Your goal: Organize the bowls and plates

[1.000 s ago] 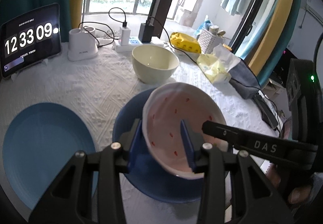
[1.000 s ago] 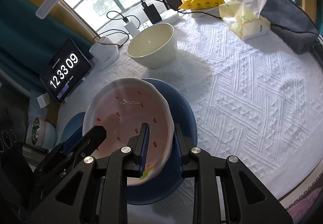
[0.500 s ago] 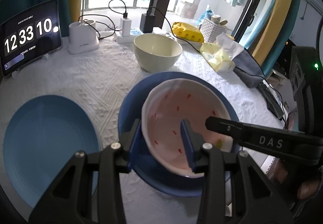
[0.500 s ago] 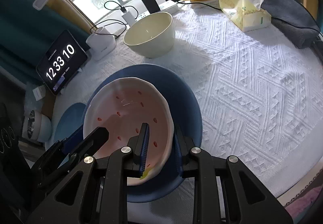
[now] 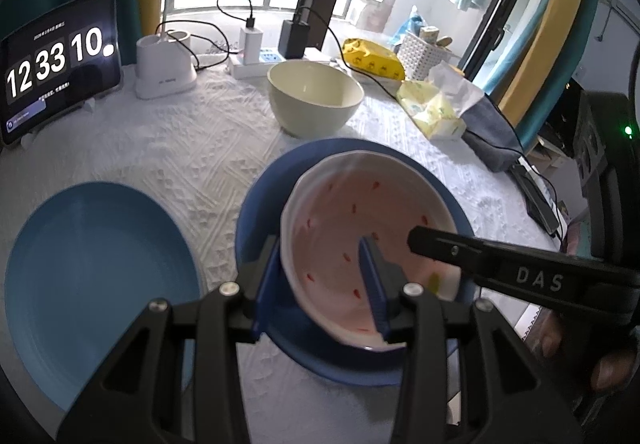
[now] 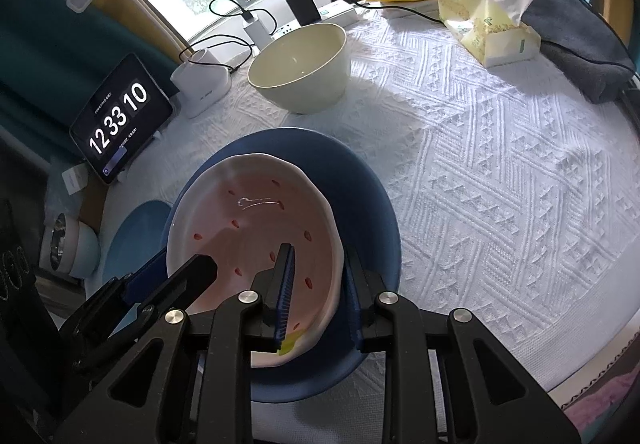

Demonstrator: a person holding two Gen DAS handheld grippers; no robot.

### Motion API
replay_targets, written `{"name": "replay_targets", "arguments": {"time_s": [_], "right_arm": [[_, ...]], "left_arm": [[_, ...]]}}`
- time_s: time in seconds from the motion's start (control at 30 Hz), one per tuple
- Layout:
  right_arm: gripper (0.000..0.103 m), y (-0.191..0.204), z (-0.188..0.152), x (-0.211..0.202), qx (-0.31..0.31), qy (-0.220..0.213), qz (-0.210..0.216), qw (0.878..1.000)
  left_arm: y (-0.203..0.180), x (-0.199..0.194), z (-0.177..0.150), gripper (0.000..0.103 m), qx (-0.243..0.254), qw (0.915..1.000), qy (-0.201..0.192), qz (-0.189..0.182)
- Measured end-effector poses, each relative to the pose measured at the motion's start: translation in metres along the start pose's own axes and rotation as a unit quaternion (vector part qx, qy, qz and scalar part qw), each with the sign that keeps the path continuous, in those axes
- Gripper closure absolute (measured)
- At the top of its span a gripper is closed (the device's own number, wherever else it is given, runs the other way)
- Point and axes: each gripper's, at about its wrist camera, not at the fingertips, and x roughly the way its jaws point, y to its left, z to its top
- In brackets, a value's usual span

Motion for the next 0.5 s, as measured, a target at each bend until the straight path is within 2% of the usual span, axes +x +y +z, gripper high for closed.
{"name": "replay_targets", "arguments": {"time_s": [0.1, 0.17, 0.5], "right_arm": [[0.078, -0.001, 0.001, 0.000, 0.005, 0.005, 0.003, 1.000], [0.078, -0.002, 0.001, 0.000, 0.007, 0.006, 0.005, 1.000], [0.074, -0.003, 0.005, -0.016, 0.010, -0.017, 0.010, 1.000]], "left_arm": [[0.002, -0.002, 0.001, 0.061, -0.004, 0.9999, -0.001, 0.011], [0.005, -0.004, 0.001, 0.061, -0.008, 1.0000, -0.003, 0.001], [0.005, -0.010, 0.005, 0.061, -0.006, 0.9999, -0.011, 0.007]]}}
